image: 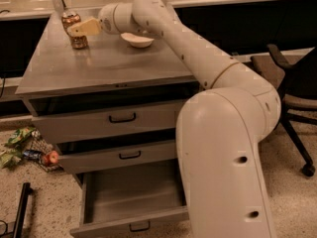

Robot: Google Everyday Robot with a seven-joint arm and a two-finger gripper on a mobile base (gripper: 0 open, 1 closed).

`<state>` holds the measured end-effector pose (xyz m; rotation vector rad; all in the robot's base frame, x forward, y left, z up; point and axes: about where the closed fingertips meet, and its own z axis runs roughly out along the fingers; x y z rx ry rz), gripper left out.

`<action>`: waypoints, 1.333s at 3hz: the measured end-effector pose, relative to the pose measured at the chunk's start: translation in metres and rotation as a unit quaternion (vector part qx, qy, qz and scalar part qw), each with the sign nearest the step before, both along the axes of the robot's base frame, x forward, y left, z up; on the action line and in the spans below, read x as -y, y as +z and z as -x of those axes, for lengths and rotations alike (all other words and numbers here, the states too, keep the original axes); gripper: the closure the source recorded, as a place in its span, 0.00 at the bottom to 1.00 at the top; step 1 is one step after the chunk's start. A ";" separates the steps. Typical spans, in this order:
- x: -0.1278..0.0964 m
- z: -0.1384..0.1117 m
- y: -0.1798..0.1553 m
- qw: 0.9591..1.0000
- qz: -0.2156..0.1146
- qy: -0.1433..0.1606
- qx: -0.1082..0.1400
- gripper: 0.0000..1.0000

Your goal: Place orange can into bottom drawer

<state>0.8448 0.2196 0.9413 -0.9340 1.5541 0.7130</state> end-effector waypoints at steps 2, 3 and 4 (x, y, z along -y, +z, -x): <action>-0.014 -0.034 -0.046 0.998 0.056 -0.019 0.006 0.00; -0.035 -0.051 -0.040 0.998 0.048 -0.008 0.030 0.00; -0.056 -0.051 -0.031 0.998 0.040 0.016 0.045 0.00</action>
Offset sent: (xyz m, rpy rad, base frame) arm 0.0598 0.0083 -0.0511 -0.1339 -0.0350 -0.0701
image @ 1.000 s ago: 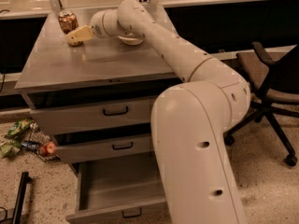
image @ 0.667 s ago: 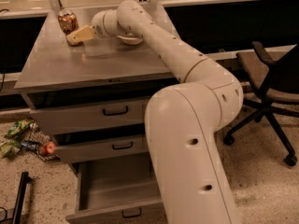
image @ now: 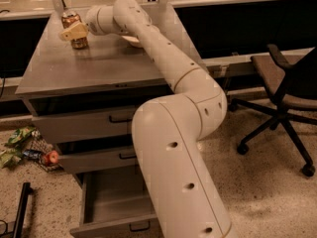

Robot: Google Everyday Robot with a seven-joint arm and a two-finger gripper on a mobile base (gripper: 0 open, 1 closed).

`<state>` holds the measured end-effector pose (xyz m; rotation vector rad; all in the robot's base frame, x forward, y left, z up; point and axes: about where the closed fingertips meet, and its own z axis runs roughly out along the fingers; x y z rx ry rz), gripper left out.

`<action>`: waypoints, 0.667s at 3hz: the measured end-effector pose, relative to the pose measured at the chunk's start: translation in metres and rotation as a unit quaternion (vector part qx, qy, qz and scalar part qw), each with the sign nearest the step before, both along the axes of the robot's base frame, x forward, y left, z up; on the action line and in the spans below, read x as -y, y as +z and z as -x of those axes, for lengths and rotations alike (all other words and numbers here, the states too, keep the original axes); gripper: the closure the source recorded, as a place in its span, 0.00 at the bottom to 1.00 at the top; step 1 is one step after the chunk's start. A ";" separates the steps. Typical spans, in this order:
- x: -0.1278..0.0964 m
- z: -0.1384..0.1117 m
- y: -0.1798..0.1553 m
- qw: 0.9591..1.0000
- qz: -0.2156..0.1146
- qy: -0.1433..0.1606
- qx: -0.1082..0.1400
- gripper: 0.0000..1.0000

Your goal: Place orange can into bottom drawer

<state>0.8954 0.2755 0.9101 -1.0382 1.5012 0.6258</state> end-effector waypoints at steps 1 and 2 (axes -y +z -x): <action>-0.016 0.001 0.003 1.000 -0.011 0.021 -0.004 0.00; -0.024 0.002 0.001 0.999 -0.023 0.040 -0.007 0.13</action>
Offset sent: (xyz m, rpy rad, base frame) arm 0.0348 0.0280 0.0146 0.0800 0.0147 0.1320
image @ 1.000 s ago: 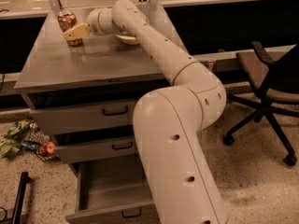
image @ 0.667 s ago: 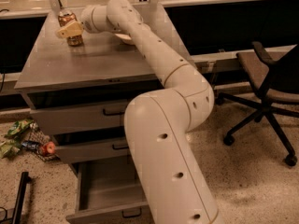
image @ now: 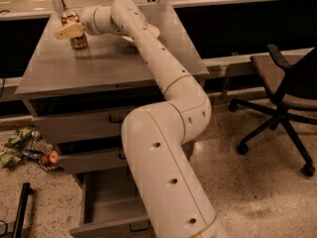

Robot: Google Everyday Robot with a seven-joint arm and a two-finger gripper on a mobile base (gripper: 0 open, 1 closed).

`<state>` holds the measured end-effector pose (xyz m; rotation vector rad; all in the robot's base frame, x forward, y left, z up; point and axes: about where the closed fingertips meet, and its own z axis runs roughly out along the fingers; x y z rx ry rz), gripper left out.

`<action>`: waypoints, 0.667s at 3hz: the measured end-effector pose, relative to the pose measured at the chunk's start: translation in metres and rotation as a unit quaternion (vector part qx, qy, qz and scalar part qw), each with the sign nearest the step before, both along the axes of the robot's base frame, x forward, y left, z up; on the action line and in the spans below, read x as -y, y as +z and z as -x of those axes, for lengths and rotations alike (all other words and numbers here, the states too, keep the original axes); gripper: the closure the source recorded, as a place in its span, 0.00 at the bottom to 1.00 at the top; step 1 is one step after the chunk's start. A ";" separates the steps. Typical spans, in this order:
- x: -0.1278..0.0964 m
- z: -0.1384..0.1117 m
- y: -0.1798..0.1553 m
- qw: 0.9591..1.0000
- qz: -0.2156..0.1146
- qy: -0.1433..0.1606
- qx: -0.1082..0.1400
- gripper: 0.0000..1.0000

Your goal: Place orange can into bottom drawer

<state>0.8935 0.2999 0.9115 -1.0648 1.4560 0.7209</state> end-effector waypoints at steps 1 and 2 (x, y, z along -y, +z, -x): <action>-0.008 0.004 0.003 1.000 -0.014 0.020 0.001 0.44; -0.014 0.009 0.008 0.999 -0.026 0.033 0.003 0.67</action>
Offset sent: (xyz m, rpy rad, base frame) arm 0.0242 0.0172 0.0289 0.0815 -0.0143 0.0900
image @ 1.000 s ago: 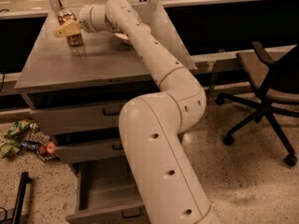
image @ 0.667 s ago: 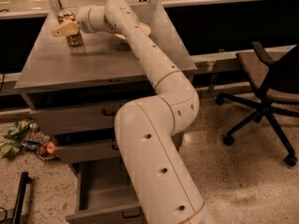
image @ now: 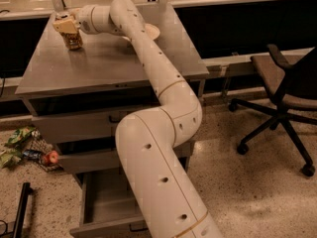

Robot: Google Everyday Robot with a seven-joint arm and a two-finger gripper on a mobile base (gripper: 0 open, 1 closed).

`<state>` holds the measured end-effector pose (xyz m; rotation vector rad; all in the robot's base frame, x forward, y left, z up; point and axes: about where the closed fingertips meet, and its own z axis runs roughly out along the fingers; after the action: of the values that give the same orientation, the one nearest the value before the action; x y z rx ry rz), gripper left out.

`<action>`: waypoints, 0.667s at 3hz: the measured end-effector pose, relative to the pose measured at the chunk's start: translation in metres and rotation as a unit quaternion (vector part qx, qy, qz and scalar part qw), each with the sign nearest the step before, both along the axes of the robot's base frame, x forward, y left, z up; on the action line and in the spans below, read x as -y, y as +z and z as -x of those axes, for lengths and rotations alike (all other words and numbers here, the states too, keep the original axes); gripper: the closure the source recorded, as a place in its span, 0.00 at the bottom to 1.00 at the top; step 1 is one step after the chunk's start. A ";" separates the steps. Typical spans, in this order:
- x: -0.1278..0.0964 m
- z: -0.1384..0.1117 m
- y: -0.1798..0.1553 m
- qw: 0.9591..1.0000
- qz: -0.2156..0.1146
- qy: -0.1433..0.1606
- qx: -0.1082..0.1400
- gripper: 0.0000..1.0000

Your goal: Place orange can into bottom drawer

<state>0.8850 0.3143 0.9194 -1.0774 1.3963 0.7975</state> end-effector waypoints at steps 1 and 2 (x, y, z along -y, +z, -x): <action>0.007 0.011 0.017 1.000 0.000 0.021 0.022 0.91; 0.029 0.032 0.038 0.997 0.029 0.050 0.049 1.00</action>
Offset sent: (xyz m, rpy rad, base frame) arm -0.0526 -0.0578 0.0609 -0.1240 -0.1582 0.1613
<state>0.8530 0.2848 0.9570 -1.2239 1.2983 0.7693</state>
